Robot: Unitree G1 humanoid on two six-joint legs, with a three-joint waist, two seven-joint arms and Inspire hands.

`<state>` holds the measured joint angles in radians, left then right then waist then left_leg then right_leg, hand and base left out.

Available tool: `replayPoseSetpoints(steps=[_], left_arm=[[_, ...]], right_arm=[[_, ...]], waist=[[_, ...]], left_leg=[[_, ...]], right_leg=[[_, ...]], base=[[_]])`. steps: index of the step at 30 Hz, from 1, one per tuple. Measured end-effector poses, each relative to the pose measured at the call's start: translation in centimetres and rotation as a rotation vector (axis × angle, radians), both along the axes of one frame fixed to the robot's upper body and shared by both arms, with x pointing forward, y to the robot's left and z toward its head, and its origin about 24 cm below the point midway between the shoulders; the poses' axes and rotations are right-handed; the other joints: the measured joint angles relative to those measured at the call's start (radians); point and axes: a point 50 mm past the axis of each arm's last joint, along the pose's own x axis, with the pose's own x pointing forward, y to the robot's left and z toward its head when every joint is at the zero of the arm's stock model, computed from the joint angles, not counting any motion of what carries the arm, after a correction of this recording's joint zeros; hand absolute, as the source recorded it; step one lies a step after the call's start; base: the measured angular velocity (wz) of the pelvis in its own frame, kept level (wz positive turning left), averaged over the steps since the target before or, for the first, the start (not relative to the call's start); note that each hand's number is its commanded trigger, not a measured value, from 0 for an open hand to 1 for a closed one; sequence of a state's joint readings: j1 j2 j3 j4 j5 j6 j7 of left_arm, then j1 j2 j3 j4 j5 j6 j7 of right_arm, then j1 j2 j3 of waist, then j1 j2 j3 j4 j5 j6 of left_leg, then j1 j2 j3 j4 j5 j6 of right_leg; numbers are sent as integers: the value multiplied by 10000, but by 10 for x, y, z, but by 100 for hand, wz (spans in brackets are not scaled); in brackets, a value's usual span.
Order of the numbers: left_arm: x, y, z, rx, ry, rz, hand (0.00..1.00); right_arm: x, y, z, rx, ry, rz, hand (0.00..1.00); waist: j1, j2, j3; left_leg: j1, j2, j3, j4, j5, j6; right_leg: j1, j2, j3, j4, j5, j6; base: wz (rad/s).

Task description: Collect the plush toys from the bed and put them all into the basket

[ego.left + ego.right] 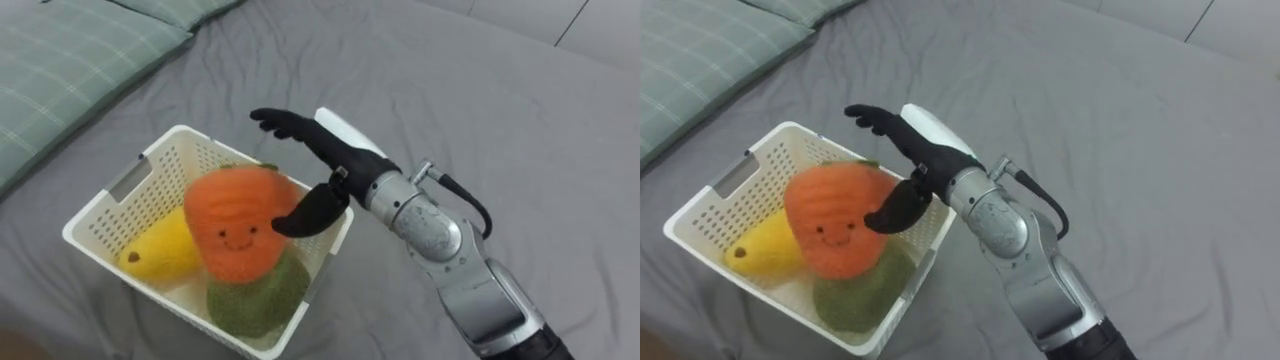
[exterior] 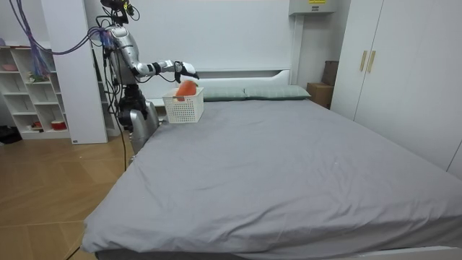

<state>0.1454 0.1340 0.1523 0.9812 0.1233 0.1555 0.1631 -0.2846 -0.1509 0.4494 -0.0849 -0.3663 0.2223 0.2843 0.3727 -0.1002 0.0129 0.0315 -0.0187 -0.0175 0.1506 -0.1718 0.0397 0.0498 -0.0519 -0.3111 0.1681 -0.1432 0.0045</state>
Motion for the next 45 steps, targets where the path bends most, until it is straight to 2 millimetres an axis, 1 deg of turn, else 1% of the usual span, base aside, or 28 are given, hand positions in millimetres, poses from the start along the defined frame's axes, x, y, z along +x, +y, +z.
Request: replayPoseSetpoints(steps=[2,5,8,16,21,23,25,28,31,34,36,39,40,43,45], left_arm=[[3,0,1,36,-93,-44,0],[8,1,2,47,-240,-67,0],[10,0,3,46,-295,-86,0],[15,-2,3,46,-336,-298,0],[13,2,3,91,-296,-188,0],[12,3,3,95,-291,-84,0],[11,3,3,87,-269,-37,0],[10,3,2,77,-270,-19,0],[8,2,1,-20,-272,150,0],[6,2,0,-41,-171,178,0],[3,2,0,-46,-76,203,0],[-4,3,-2,-55,163,300,0],[-6,3,-3,-49,223,336,0],[-12,3,-3,-16,295,385,0],[-15,2,-4,70,334,439,0]], right_arm=[[0,0,-1,-39,48,-26,0],[1,-1,-3,-131,175,-126,0],[0,0,-3,-135,184,-98,0],[-2,3,-5,-144,249,57,0],[-2,3,-5,-120,285,62,0],[-1,1,-7,-204,309,18,0],[0,0,-10,-301,436,-59,0],[0,-1,-12,-340,521,-96,0],[1,-2,-12,-290,556,-106,0],[2,-8,-13,-186,655,-222,0],[5,-13,-11,-101,642,-422,0],[8,-23,-8,342,594,-791,0],[8,-26,-7,494,541,-877,0],[8,-39,-8,1000,382,-1486,0],[7,-49,-9,1727,486,-2063,0]], waist=[[30,-23,7],[67,-103,-29],[75,-137,-27],[76,-126,-6],[60,-211,28],[40,-233,21],[37,-232,22],[-58,-208,38],[-124,-161,70],[-136,-101,111],[-207,-43,150],[-323,1,163],[-354,-35,139],[-521,-23,129],[-789,42,92]], left_leg=[[-17,1,0,-1,0,0],[-17,1,0,-1,0,0],[-16,1,1,3,1,-1],[19,2,26,-9,0,0],[9,3,27,-26,0,0],[21,1,27,-4,0,0],[58,0,27,13,1,0],[56,1,27,12,2,1],[62,2,53,0,1,1],[67,1,54,2,0,2],[67,2,50,3,1,1],[133,11,104,-1,1,1],[138,13,126,-1,1,1],[143,25,221,1,0,1],[211,53,374,8,-5,1]], right_leg=[[-9,4,12,-10,0,0],[-5,1,11,-7,-1,0],[-2,2,12,-7,-1,0],[4,1,55,2,-1,0],[1,9,61,-8,-1,1],[5,7,57,-12,0,0],[26,7,58,-11,0,0],[27,8,51,-12,0,0],[19,6,57,-12,0,0],[18,7,67,-16,0,1],[23,13,68,-17,0,0],[26,26,142,-20,1,0],[19,26,163,-22,1,0],[-13,41,343,-18,3,-5],[-11,25,458,-1,12,-14]], base=[[0],[0],[0],[0],[0],[0],[0],[0],[0],[0],[0],[-2],[-7],[-10],[-14]])
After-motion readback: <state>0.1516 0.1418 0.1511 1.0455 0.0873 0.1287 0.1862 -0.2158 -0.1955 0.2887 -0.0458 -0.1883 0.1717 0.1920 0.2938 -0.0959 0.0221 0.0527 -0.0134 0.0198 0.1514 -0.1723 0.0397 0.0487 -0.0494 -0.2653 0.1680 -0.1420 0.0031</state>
